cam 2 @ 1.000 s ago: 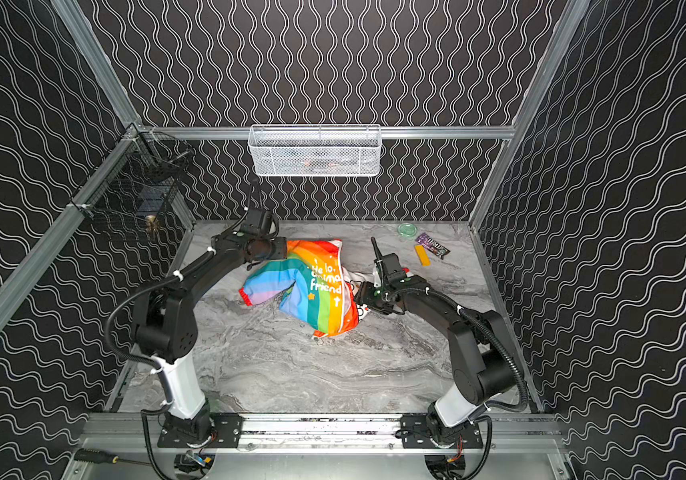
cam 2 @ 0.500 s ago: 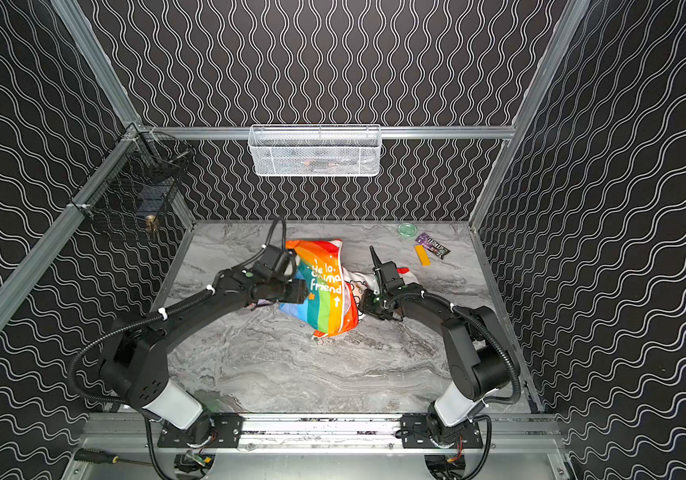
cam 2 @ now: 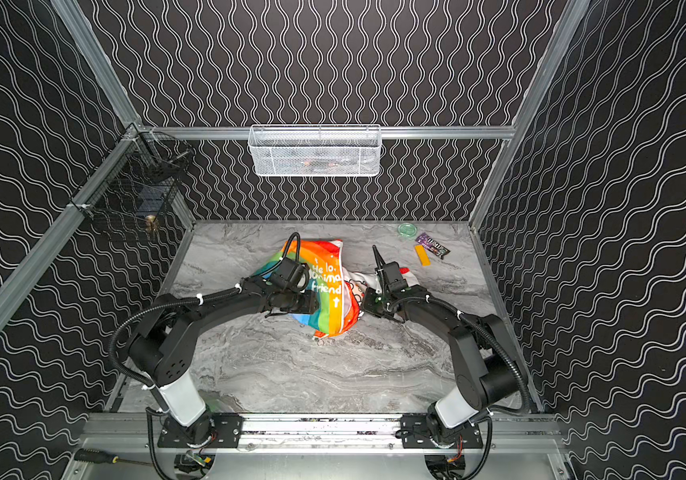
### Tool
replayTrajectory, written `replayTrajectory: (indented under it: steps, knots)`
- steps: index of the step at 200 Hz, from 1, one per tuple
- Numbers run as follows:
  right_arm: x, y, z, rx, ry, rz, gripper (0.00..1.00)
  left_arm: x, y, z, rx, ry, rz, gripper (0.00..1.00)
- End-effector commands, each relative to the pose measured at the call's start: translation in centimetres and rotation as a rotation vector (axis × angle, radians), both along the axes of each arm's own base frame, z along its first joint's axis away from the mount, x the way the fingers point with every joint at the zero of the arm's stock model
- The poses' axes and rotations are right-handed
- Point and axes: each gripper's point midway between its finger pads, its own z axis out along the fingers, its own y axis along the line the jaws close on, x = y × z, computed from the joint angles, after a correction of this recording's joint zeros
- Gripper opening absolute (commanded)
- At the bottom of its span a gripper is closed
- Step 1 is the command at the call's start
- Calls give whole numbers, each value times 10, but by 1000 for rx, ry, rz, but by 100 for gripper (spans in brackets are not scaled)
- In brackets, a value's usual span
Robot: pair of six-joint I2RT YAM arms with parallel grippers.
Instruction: Zip up the jacket
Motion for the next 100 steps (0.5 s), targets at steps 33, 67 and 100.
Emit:
replayTrajectory:
  steps: [33,67,100]
  knots:
    - [-1,-3,35,12,-61,-12,0,17,30,-7,15,-8,80,47]
    - [-1,-6,71,12,-116,-5,0,25,49,1,17,-18,106,49]
    - [5,-3,109,25,-180,12,0,28,59,13,15,-38,113,53]
